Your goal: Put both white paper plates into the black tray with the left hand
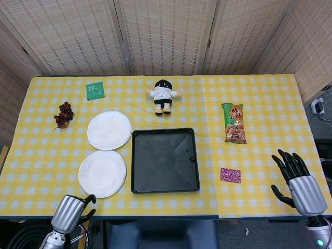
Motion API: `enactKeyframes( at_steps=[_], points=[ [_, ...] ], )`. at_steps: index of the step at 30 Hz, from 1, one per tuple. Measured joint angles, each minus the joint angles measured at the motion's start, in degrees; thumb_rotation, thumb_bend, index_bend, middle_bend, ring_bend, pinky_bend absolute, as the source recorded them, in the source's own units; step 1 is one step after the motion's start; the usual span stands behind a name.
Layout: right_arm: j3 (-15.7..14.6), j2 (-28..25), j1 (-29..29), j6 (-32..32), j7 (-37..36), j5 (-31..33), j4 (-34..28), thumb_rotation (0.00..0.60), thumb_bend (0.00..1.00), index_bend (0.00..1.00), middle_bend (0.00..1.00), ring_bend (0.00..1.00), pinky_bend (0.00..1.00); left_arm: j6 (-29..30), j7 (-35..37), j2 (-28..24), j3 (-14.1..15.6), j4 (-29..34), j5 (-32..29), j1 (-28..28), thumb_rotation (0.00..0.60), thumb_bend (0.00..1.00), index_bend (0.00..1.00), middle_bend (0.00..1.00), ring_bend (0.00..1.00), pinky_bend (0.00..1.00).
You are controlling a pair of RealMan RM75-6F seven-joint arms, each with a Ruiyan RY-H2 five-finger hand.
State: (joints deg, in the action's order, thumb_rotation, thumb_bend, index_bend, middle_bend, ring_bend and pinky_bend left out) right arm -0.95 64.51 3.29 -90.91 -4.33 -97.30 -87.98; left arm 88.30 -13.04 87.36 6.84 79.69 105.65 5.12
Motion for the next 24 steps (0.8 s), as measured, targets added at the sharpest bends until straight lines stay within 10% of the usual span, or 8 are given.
enactKeyframes(
  at_steps=[24],
  points=[
    [0.31,0.00,0.22,1.23,0.69,1.10,-0.29,0.600,0.37,0.00,0.00,0.00,0.00,-4.24,3.71,11.51,-2.25,-16.40,-3.67,3.88,0.600,0.34,0.48,1.00,1.00,1.00]
  ],
)
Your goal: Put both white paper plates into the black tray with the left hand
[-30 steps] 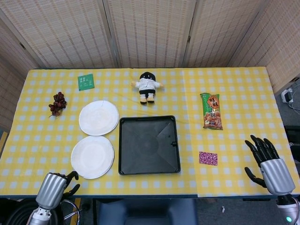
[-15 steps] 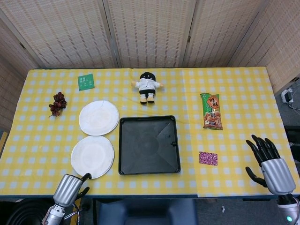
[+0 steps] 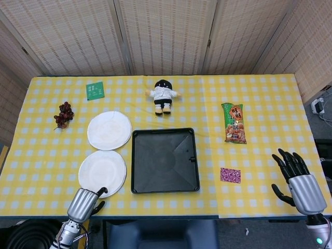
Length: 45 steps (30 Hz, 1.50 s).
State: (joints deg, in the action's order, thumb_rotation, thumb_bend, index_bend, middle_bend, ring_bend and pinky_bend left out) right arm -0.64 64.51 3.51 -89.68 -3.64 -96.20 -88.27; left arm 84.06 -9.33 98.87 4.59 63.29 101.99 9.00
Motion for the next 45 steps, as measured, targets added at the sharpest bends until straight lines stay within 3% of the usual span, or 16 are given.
enactKeyframes(
  at_steps=[24,33,45],
  points=[
    [0.45,-0.19,-0.16,-0.28,-0.34,0.56,0.00,0.600,0.37,0.00,0.00,0.00,0.00,-0.80,2.11,5.06,-1.10,-9.01,-2.55,2.85,0.600,0.34,0.50,1.00,1.00,1.00],
    [0.53,-0.17,0.01,0.25,-0.20,0.88,-0.01,0.600,0.37,0.00,0.00,0.00,0.00,2.11,3.76,7.92,-1.90,-13.96,-3.22,2.76,0.600,0.51,0.62,1.00,1.00,1.00],
    [0.37,-0.19,-0.05,0.20,-0.16,0.59,-0.13,0.600,0.37,0.00,0.00,0.00,0.00,6.41,4.72,8.41,-3.42,-16.82,-3.93,3.36,0.600,0.54,0.63,1.00,1.00,1.00]
  ],
)
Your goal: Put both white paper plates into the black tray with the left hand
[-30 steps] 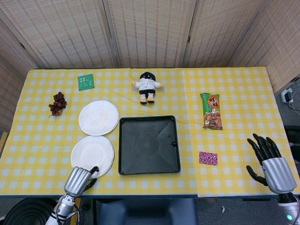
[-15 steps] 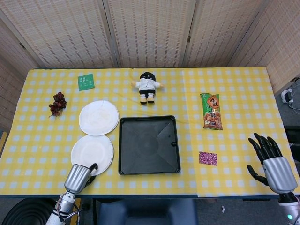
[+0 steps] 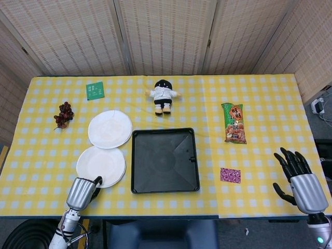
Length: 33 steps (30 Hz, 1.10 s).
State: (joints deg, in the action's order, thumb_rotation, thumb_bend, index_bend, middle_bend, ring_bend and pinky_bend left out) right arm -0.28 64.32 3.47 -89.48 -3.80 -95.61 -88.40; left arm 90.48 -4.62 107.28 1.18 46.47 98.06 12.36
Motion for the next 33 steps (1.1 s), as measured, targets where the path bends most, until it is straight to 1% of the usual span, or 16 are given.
enactKeyframes(
  at_steps=[4,10,14,22,27,33],
  points=[
    [-0.13,-0.09,-0.09,-0.30,-0.15,-0.37,-0.10,0.600,0.37,0.00,0.00,0.00,0.00,3.65,-0.79,-1.69,-1.37,1.75,0.25,0.31,0.600,0.54,0.63,1.00,1.00,1.00],
    [-0.44,-0.22,-0.38,-0.99,-0.29,-1.15,-0.28,0.600,0.37,0.00,0.00,0.00,0.00,8.58,-2.10,-5.53,-4.76,5.82,-0.20,0.85,0.600,0.54,0.63,1.00,1.00,1.00],
    [-0.64,-0.26,-0.54,-1.40,-0.34,-1.66,-0.43,0.600,0.37,0.00,0.00,0.00,0.00,10.93,-2.96,-7.17,-5.80,9.28,-0.12,0.98,0.600,0.55,0.63,1.00,1.00,1.00],
    [-0.86,-0.56,-0.67,-1.77,-0.98,-2.16,-0.49,0.600,0.37,0.00,0.00,0.00,0.00,12.92,-8.43,-9.59,-4.97,17.48,3.46,1.38,0.600,0.55,0.63,1.00,1.00,1.00],
    [-0.88,-0.97,-1.03,-2.86,-1.80,-2.50,-0.48,0.600,0.37,0.00,0.00,0.00,0.00,12.88,-12.70,-10.75,-4.74,22.41,5.56,2.20,0.600,0.55,0.63,1.00,1.00,1.00],
    [-1.03,-1.12,-0.99,-2.83,-2.18,-2.99,-0.43,0.600,0.37,0.00,0.00,0.00,0.00,12.49,-15.77,-12.12,-4.23,26.98,7.46,2.49,0.600,0.55,0.63,1.00,1.00,1.00]
  ],
)
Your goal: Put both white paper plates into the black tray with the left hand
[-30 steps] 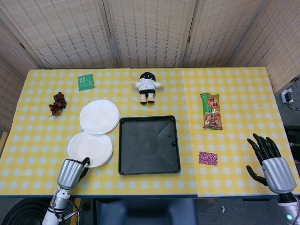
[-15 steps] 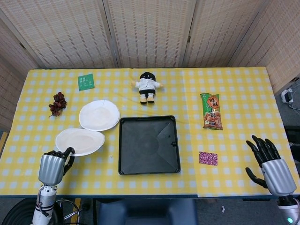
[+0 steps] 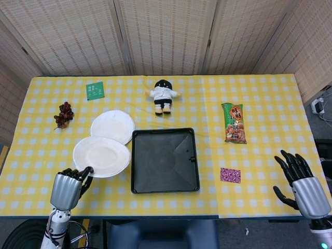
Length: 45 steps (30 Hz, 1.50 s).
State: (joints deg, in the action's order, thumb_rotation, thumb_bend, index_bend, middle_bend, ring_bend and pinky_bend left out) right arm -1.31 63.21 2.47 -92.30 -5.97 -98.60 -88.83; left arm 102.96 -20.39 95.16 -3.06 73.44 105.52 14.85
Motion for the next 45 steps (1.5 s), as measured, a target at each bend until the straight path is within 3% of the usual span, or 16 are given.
enactKeyframes(
  at_steps=[8,26,45],
  points=[
    [-0.28,-0.07,0.26,0.74,-0.33,-0.18,0.00,0.600,0.37,0.00,0.00,0.00,0.00,-3.72,-0.32,2.27,0.17,0.53,0.45,1.56,0.600,0.55,0.63,1.00,1.00,1.00],
    [0.37,0.15,0.82,2.02,-0.07,1.44,0.00,0.600,0.37,0.00,0.00,0.00,0.00,-14.04,-0.61,11.90,-2.37,-3.84,-1.32,9.45,0.600,0.55,0.62,1.00,1.00,1.00],
    [1.46,-0.90,-0.83,0.29,-1.99,4.61,1.14,0.600,0.37,0.00,0.00,0.00,0.00,-20.53,6.02,21.57,-3.01,-15.35,-5.63,15.03,0.600,0.55,0.62,1.00,1.00,1.00]
  ],
)
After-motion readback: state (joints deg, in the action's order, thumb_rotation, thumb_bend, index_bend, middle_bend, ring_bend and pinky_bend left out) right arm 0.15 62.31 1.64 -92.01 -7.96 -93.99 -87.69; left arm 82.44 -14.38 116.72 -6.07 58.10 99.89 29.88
